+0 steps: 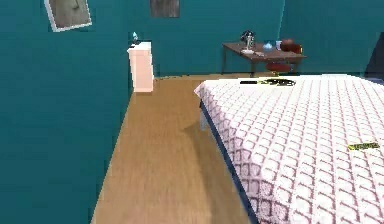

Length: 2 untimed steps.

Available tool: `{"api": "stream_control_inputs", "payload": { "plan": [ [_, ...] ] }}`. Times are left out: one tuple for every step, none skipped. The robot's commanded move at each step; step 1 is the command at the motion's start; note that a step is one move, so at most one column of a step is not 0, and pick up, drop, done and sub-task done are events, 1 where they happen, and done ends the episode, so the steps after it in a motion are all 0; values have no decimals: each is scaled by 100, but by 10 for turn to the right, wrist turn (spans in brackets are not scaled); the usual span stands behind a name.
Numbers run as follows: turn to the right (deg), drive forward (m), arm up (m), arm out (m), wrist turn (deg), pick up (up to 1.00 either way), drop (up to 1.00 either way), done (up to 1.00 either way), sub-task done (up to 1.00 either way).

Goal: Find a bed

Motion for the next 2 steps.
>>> {"api": "stream_control_inputs", "payload": {
  "plan": [
    [-450,0,0,0,0,0,0,0,0],
    [-450,0,0,0,0,0,0,0,0]
  ]
}}
